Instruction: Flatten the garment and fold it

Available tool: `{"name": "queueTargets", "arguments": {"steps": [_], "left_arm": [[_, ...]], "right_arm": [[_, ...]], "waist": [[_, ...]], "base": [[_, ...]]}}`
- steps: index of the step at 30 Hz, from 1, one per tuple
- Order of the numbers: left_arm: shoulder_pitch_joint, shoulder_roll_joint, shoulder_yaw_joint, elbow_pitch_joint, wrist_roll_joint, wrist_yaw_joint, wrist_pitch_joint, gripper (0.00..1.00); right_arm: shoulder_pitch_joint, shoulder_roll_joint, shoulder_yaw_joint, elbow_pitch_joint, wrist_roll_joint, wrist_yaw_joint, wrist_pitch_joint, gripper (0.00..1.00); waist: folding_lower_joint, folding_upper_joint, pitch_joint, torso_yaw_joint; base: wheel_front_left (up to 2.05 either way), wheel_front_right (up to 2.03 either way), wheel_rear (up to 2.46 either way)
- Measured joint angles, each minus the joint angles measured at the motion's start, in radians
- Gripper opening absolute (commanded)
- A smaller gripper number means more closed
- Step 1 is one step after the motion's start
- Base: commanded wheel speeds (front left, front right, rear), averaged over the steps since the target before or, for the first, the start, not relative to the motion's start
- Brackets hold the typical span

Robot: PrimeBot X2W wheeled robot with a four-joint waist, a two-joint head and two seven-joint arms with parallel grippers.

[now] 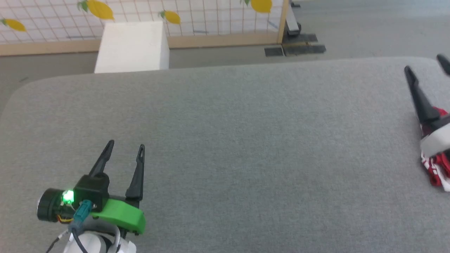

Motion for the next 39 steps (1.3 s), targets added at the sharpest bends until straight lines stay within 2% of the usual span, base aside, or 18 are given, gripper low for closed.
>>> {"name": "queueTargets", "arguments": {"steps": [4, 14, 17, 23, 27, 39], "left_arm": [[0.028, -0.001, -0.003, 0.006, -0.004, 0.016, 0.003, 1.00], [0.079, -0.004, -0.023, 0.054, 0.007, 0.057, -0.002, 1.00], [0.089, -0.008, -0.024, 0.066, 0.007, 0.071, -0.007, 1.00], [0.097, -0.009, -0.036, 0.085, 0.014, 0.071, -0.021, 1.00], [0.097, -0.008, -0.046, 0.087, 0.028, 0.071, -0.030, 1.00], [0.097, -0.010, -0.060, 0.096, 0.033, 0.072, -0.033, 1.00]], "right_arm": [[0.113, 0.097, -0.099, -0.057, -0.052, 0.000, 0.009, 1.00], [0.374, 0.295, -0.258, -0.197, -0.218, 0.000, 0.046, 1.00], [0.442, 0.351, -0.272, -0.231, -0.276, 0.000, 0.050, 1.00], [0.525, 0.446, -0.322, -0.285, -0.343, 0.000, 0.053, 1.00], [0.549, 0.480, -0.328, -0.305, -0.371, 0.000, 0.055, 1.00], [0.563, 0.482, -0.305, -0.318, -0.385, 0.000, 0.071, 1.00]], "waist": [[0.0000, 0.0000, -0.031, 0.021], [0.0000, 0.0000, -0.087, 0.068], [0.0000, 0.0000, -0.097, 0.077], [0.0000, 0.0000, -0.100, 0.083], [0.0000, 0.0000, -0.095, 0.082], [0.0000, 0.0000, -0.084, 0.073]], "base": [[0.00, 0.00, 0.00], [0.00, 0.00, 0.00], [0.00, 0.00, 0.00], [0.00, 0.00, 0.00], [0.00, 0.00, 0.00], [0.00, 0.00, 0.00]]}}
